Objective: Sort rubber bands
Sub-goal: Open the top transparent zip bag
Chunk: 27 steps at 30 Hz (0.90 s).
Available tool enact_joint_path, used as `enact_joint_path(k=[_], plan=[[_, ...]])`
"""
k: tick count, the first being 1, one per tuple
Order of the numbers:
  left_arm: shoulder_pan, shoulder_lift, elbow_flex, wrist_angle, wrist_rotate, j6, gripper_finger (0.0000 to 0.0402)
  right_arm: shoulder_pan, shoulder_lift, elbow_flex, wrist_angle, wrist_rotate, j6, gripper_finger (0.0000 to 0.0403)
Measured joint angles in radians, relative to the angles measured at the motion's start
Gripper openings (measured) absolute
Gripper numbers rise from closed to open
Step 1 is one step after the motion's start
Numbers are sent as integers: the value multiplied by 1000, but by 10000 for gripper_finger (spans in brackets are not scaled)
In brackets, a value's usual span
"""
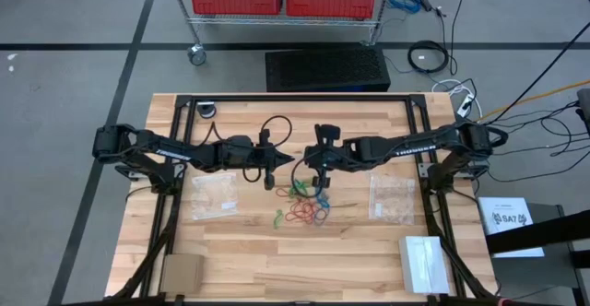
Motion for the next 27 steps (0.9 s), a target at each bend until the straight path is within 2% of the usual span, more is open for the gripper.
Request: enact_joint_path(k=[3, 6, 8, 13, 19, 27], plan=[[0, 0, 0, 0, 2, 0, 0, -5, 6, 0, 19, -18, -19, 0], [0, 0, 0, 0, 4, 0, 0, 2, 12, 0, 28, -109, -88, 0], [0, 0, 0, 0, 4, 3, 0, 12, 18, 0, 49, -134, -120, 0], [0, -29, 0, -39, 6, 4, 0, 8, 3, -66, 113, -135, -133, 0], [-12, -59, -1, -63, 4, 4, 0, -5, -41, -266, 398, -139, -99, 0], [-22, -18, -1, -47, 4, -3, 0, -5, -45, -291, 506, -139, -38, 0]])
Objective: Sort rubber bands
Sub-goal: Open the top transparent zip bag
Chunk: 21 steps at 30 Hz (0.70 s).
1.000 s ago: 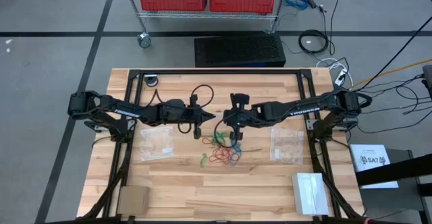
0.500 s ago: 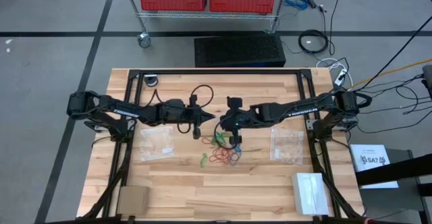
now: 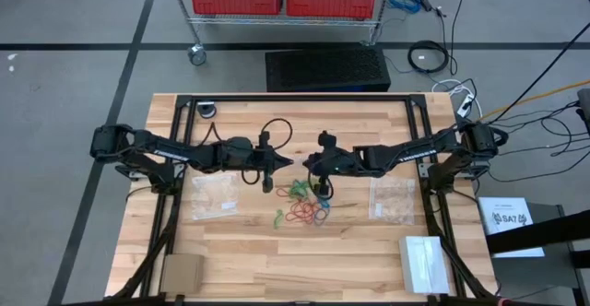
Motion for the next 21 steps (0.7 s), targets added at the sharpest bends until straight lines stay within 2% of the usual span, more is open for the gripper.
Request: enact_joint_path(k=[4, 11, 14, 17, 19, 21], plan=[[0, 10, 0, 10, -1, -18, 0, -5, 0, 0, 27, -1, 67, 18], [-16, 10, 0, 28, -6, -19, 0, -22, 0, 0, 28, 0, 106, 112], [-21, 10, 0, 31, -7, -18, 0, -26, 0, 0, 28, -4, 105, 138], [-19, 10, 0, 30, -8, -18, 0, -20, 0, 0, 12, -3, 54, 128], [-19, 10, 0, 29, -11, -19, 0, -13, 0, 0, -2, -3, 27, 95], [-20, 10, 0, 30, -12, -20, 0, -8, 0, 0, 0, -17, 14, 47]])
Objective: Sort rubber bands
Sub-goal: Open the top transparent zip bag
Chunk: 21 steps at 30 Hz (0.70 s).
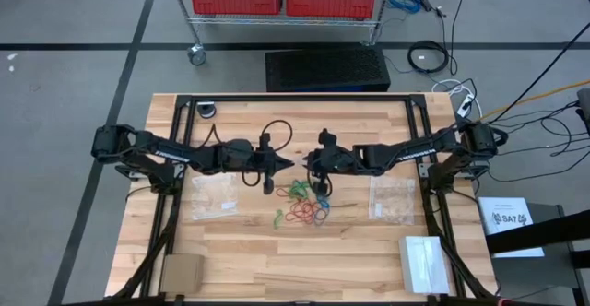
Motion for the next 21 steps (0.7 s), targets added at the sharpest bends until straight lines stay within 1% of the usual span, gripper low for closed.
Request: enact_joint_path(k=[1, 2, 7, 10, 14, 17, 19, 21], plan=[[0, 0, 0, 1, 0, 0, 0, 0, 1, 0, 6, -15, -3, 24], [0, 0, 0, 1, 0, 0, 0, 1, 7, 0, 21, -17, -3, 13], [0, 0, 0, 3, -5, 0, 0, -6, 48, 0, 85, -42, -3, 2], [0, 0, 0, 5, -5, 0, 0, -10, 84, 0, 133, -41, -13, 1], [0, 0, 0, 6, -5, -1, 0, -21, 94, 0, 160, -39, -25, 1], [0, 0, 0, 6, -5, -1, 0, -32, 95, 0, 199, -39, 12, 3], [0, 0, 0, 6, -5, -1, 0, -37, 95, 0, 210, -48, 33, 12], [0, 0, 0, 6, -5, -1, 0, -38, 95, 0, 205, -69, 33, 33]])
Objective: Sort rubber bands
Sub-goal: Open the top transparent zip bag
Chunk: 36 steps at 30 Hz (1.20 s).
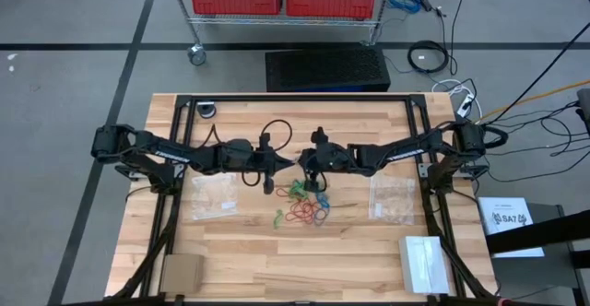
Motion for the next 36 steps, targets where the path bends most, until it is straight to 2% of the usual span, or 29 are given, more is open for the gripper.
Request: enact_joint_path(k=[7, 10, 12, 15, 22, 28, 31, 36], plan=[[0, 0, 0, 0, 0, 0, 0, 0, 0, 0, -26, -104, 59, 144], [0, 0, 0, -2, 0, 1, 0, 1, 0, 0, -89, -142, 64, 167], [0, 0, 0, -4, 0, 1, 0, 4, -7, 0, -127, -147, 52, 163], [0, 0, 0, 2, 0, 1, 0, 7, -9, 0, -110, -140, 35, 133], [0, 0, 0, 6, 0, 0, 0, -5, -8, 0, -32, -73, -17, 12], [0, 0, 1, 21, 1, 0, 0, -19, 40, 0, 46, -169, -14, 4], [0, 0, 1, 10, 18, 1, 0, -19, 69, 0, 66, -174, -3, 6], [0, 0, 1, 5, 35, 1, 0, -18, 53, 0, 51, -175, 27, 68]])
